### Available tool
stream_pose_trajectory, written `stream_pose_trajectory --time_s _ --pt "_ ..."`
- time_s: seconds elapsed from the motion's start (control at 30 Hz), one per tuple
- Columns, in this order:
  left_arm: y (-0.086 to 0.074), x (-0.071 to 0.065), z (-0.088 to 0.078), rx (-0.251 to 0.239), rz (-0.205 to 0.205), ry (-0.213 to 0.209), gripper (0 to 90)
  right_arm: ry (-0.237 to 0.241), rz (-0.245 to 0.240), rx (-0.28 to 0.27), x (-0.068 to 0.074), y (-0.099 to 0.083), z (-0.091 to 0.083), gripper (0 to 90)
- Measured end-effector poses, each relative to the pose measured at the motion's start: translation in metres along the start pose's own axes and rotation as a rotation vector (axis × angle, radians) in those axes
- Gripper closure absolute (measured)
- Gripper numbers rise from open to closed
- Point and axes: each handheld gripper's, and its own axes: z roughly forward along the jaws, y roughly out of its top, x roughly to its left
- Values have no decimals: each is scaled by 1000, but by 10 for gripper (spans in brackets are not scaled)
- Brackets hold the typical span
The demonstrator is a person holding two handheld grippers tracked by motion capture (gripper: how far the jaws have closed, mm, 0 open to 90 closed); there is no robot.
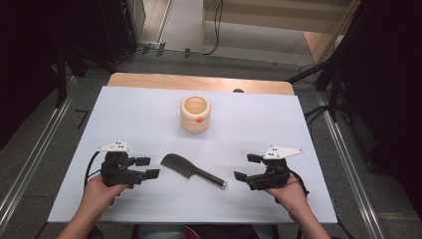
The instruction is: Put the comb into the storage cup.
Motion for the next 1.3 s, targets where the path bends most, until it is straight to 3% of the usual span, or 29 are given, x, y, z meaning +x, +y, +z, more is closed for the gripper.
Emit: stream_pose_trajectory --time_s 0.3,0.67,1.3 --pt "-1 0 0 0 3 7 277 30 -32 13 9 14 21 126" --pt "-1 1 0 4 12 13 277 62 -58 -11 19 26 44 127" --pt "0 1 -1 -3 14 23 277 54 -62 -28 24 22 58 129"
